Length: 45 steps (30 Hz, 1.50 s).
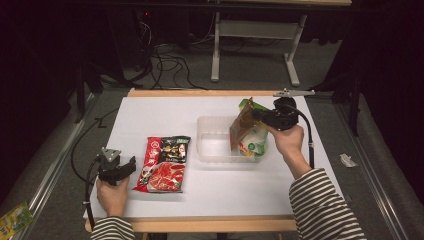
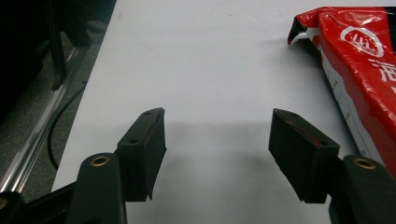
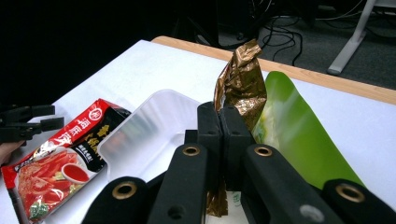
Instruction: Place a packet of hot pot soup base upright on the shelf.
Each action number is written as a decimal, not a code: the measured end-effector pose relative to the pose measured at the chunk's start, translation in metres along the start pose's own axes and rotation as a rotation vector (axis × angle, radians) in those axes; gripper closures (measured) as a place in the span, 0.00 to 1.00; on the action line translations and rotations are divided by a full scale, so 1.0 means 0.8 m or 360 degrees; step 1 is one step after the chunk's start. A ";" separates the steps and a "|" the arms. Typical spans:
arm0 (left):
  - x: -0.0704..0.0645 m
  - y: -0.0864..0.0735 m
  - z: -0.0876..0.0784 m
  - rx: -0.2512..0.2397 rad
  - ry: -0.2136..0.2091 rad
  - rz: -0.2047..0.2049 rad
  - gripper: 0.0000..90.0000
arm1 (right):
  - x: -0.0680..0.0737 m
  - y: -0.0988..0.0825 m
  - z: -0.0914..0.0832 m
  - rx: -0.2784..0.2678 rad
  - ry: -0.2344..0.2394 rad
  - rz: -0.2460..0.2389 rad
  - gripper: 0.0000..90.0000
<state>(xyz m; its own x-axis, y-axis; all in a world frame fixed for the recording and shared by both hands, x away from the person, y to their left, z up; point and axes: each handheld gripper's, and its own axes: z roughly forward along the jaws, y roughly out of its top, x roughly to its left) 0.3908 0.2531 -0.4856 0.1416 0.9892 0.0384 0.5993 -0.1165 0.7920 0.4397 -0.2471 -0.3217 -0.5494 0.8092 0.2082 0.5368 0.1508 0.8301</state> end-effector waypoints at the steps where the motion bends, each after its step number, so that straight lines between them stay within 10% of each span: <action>1: 0.000 0.000 0.000 0.0001 -0.0001 -0.0001 0.41 | 0.000 0.000 0.001 0.0002 -0.0001 -0.0003 1.00; 30: 0.001 0.000 0.001 0.0010 -0.0010 -0.0012 0.41 | 0.009 -0.007 0.032 0.0097 -0.0047 -0.0087 0.99; 45: 0.000 0.001 0.002 0.0029 0.0001 0.0004 0.41 | 0.015 -0.007 0.006 -0.0037 -0.0016 -0.0165 0.65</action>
<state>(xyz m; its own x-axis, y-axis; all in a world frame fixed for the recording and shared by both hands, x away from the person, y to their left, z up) 0.3925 0.2526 -0.4862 0.1426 0.9889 0.0409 0.6133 -0.1207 0.7806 0.4331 -0.2353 -0.3262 -0.5949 0.7954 0.1155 0.4622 0.2210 0.8588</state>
